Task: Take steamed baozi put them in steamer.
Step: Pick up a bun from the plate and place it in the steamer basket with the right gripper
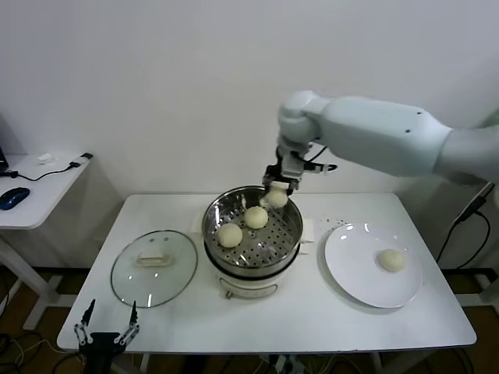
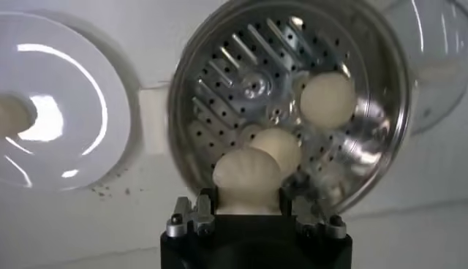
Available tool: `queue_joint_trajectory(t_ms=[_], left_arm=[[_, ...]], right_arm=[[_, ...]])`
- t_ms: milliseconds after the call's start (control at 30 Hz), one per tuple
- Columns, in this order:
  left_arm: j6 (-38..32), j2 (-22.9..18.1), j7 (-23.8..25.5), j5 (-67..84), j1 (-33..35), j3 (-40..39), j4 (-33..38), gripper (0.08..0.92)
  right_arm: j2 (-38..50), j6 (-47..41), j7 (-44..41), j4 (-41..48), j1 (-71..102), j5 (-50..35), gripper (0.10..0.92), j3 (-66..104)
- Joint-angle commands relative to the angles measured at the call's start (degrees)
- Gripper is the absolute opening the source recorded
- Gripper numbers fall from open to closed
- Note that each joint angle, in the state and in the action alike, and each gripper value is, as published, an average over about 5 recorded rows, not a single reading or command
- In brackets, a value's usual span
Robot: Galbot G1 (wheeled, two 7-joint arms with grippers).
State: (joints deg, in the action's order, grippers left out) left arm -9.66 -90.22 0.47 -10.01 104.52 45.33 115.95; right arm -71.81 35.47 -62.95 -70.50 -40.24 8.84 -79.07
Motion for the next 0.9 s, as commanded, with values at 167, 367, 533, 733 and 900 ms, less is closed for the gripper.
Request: queue_joint_trajectory(t_ms=[167,367,533,733,900], left_arm=[[-0.02,0.27,0.00,0.10,0.11,0.36,-0.69,0.823],[-0.19,0.81,0.00,0.43,0.20,0.70,-1.29,0.823],[-0.10,1.20,0.00,0.61,-0.12,0.77,-1.70,0.823],[-0.28,0.99,0.00,0.52,-0.03,0.54,-1.99,0.823],[-0.44,1.02,-0.03,0.46,0.03,0.57,-2.10,0.823]], right_arm=[[-8.63,3.09,-1.03,-1.40,7.40,1.05,0.560,-1.83],[-8.69,2.31,-1.27,-1.31,8.36,-1.27,0.560,-3.39],[-8.47,2.17,-1.54,-1.90,8.38,-2.17,0.560,-4.05],[-8.01,1.47,-1.58,-1.78,8.26,-3.38,0.560,-4.74],[-7.62,0.59,-1.29,-1.64,7.70,-4.17,0.604,-4.78]])
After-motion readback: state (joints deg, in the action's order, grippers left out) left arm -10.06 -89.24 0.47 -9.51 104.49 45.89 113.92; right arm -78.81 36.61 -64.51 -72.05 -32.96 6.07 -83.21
